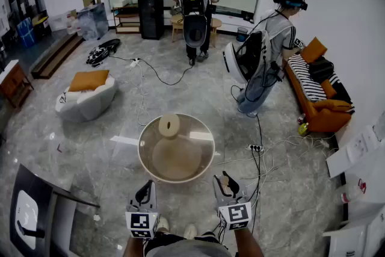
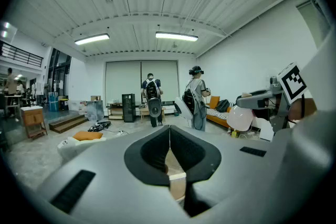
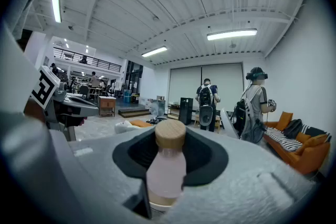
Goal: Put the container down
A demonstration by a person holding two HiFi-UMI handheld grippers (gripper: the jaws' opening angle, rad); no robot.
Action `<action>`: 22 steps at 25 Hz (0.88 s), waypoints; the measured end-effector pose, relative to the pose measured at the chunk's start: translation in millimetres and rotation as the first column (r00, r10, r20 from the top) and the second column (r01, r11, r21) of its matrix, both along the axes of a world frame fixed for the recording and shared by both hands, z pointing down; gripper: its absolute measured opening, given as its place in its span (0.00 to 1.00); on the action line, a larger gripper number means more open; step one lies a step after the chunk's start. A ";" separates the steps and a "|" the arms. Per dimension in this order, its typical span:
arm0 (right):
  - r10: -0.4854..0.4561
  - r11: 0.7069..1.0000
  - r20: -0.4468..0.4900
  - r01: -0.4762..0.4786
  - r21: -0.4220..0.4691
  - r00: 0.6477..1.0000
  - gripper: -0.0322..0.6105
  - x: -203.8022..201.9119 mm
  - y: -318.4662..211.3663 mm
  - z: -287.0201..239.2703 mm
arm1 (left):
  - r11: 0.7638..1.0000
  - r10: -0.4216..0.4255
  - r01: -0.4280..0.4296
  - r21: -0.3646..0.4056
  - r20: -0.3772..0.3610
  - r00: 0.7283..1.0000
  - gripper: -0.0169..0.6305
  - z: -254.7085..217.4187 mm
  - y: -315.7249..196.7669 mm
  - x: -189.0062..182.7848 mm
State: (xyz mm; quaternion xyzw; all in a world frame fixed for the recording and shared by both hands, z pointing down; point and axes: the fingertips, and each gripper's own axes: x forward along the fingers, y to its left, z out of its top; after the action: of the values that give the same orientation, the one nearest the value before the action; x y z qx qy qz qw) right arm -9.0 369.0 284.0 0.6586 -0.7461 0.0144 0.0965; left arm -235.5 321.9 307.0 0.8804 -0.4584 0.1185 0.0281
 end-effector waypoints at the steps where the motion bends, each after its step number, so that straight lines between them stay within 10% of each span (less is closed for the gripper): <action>1: 0.000 1.000 0.002 0.000 0.000 1.000 0.25 1.2 -0.3 0.0 | 1.000 0.001 -0.001 0.001 0.001 1.000 0.06 0.4 0.1 1.1; 22: -0.015 1.000 0.018 0.015 0.013 1.000 0.25 41.9 -6.2 -2.2 | 0.999 0.041 -0.041 0.002 -0.006 0.999 0.06 4.0 -12.1 62.5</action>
State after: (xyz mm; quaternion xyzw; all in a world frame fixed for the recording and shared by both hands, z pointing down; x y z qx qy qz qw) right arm 33.0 362.8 281.8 0.6535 -0.7520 0.0146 0.0856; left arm -173.1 309.8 311.0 0.8900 -0.4402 0.1162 0.0264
